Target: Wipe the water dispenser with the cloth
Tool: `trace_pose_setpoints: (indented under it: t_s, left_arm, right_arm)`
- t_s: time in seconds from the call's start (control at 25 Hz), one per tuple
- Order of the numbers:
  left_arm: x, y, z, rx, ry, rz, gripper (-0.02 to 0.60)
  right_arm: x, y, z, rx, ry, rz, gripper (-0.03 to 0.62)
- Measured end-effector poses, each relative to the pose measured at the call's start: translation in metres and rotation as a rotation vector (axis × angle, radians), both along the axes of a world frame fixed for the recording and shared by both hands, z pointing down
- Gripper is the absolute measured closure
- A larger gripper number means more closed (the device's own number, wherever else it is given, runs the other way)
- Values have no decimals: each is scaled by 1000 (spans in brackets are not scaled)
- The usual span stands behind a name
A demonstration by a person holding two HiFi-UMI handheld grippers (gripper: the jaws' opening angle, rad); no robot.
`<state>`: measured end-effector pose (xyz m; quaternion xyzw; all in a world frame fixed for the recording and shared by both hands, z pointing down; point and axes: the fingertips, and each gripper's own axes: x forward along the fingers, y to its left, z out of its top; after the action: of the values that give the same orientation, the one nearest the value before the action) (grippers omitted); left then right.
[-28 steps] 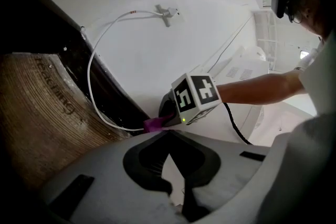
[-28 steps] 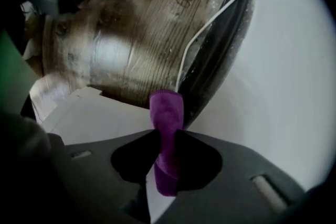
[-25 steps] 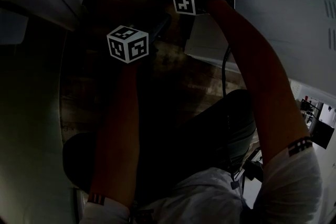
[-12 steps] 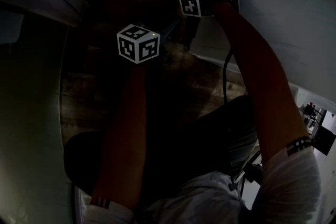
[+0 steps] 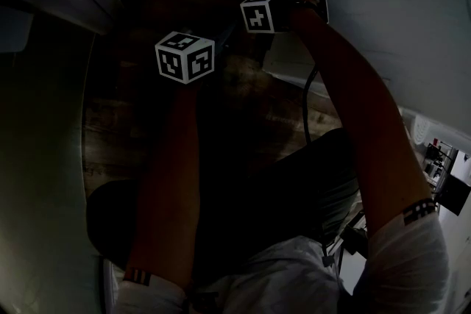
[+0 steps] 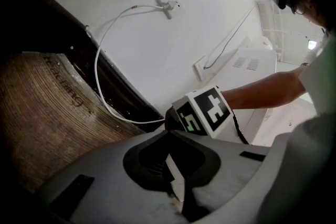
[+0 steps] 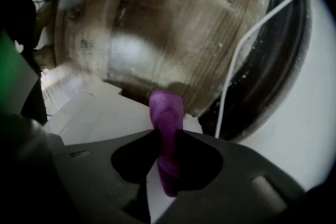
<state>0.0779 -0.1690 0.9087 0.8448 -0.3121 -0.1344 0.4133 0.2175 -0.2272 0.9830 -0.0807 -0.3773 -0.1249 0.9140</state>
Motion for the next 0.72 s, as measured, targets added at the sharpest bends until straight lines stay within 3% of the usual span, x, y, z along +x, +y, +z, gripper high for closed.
trace_pose_setpoints:
  t_s: [0.72]
  left_arm:
    - [-7, -7, 0, -5, 5, -20, 583]
  right_arm:
    - [-23, 138, -8, -219, 6, -31, 507]
